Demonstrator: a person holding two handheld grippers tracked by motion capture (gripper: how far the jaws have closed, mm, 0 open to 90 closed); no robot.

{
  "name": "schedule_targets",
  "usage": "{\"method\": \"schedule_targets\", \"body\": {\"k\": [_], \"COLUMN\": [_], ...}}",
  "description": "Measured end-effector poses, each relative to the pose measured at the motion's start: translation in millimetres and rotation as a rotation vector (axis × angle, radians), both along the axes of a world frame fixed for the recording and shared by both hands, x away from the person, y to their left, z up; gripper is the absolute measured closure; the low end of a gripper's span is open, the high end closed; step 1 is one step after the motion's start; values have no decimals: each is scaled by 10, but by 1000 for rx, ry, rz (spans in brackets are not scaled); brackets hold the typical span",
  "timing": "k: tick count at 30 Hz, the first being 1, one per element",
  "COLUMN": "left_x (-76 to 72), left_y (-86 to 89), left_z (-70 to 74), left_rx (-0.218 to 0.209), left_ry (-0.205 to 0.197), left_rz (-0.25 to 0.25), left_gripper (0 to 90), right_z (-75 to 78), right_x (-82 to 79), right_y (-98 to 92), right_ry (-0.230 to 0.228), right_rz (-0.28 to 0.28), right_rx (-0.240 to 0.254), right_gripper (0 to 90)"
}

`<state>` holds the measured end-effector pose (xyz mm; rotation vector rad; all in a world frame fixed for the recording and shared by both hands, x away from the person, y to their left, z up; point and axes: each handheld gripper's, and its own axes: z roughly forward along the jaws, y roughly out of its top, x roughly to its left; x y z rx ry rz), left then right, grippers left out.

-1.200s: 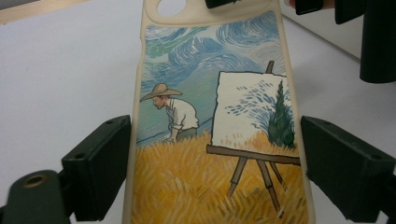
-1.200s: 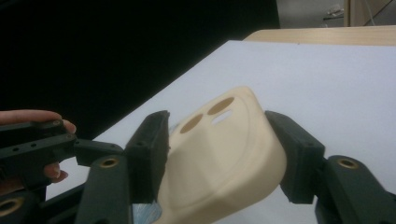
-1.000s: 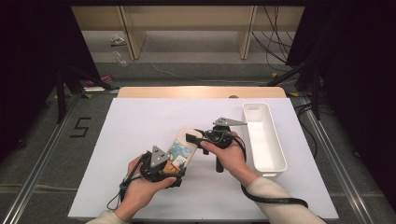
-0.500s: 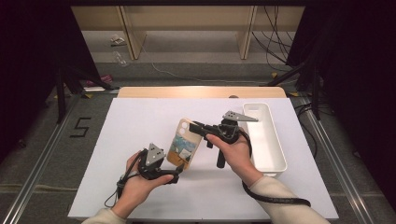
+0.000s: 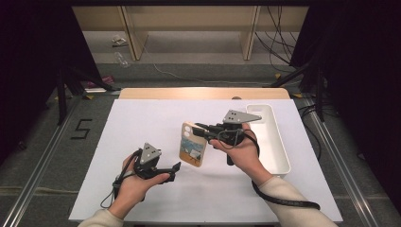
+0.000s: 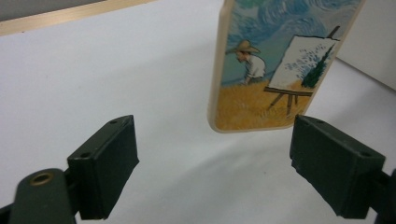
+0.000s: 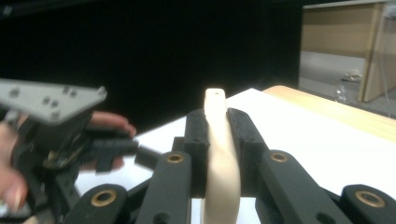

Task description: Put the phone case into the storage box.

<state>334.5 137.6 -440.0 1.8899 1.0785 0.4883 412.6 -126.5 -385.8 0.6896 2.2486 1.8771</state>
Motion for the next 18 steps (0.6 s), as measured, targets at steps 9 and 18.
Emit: {"method": "schedule_targets", "body": {"k": [9,18], "left_x": [6,7], "left_y": [11,16], "left_z": [-9,-9], "left_rx": [-16,-26], "left_ry": [14,17], "left_rz": [-13,-53], "left_gripper": [150,150], "right_z": [37,34], "right_x": [-18,-52], "right_y": [-5,-24], "right_ry": [-48,-55], "right_rz": [68,97], "right_rx": [-56,-73], "right_gripper": [794,793]}}
